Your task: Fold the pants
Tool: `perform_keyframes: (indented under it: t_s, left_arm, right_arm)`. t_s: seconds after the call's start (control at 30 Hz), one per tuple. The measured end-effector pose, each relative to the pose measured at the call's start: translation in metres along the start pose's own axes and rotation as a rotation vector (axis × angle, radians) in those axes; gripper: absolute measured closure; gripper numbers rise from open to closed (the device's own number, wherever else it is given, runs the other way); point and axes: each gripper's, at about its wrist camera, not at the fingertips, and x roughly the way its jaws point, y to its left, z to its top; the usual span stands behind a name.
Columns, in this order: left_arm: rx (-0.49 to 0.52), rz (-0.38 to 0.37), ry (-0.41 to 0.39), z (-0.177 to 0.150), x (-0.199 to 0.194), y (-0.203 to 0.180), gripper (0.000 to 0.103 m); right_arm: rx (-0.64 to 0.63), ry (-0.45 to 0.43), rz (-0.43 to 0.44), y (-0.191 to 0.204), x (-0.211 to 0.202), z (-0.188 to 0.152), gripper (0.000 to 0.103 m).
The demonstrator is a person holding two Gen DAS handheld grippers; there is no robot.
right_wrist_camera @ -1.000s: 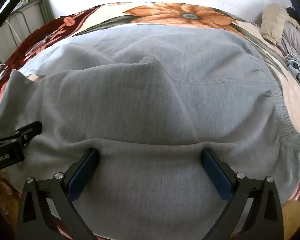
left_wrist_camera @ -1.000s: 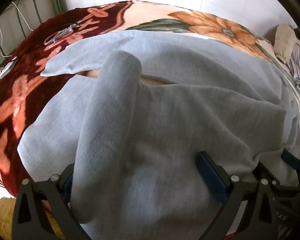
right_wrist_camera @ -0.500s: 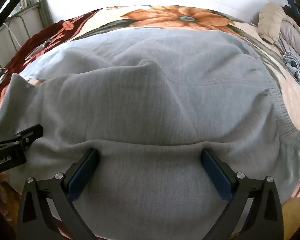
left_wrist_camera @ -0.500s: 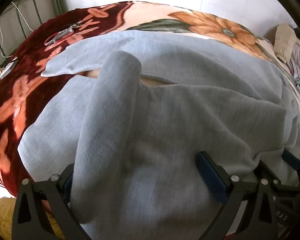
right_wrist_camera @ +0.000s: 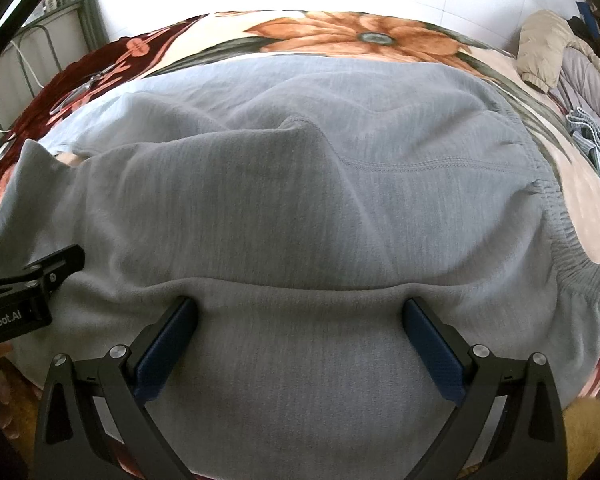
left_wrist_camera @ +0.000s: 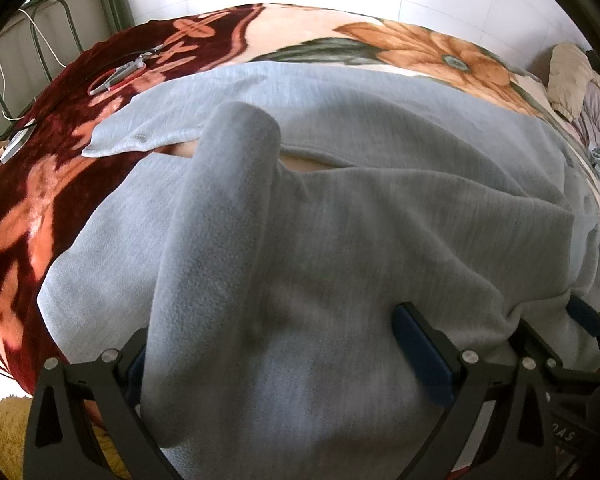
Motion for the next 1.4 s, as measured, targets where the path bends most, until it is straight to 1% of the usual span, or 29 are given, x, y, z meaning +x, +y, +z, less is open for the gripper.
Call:
perform_keyframes:
  t_s: [0.93, 1.4]
  left_arm:
    - [0.002, 0.003, -0.003, -0.0004, 0.0002, -0.0004, 0.000]
    - [-0.002, -0.011, 0.006, 0.0017, -0.0021, 0.0002, 0.000]
  right_arm:
    - [-0.001, -0.003, -0.001, 0.0003, -0.0003, -0.0002, 0.000]
    - [-0.005, 0.004, 0.003, 0.0006, -0.0018, 0.0003, 0.000]
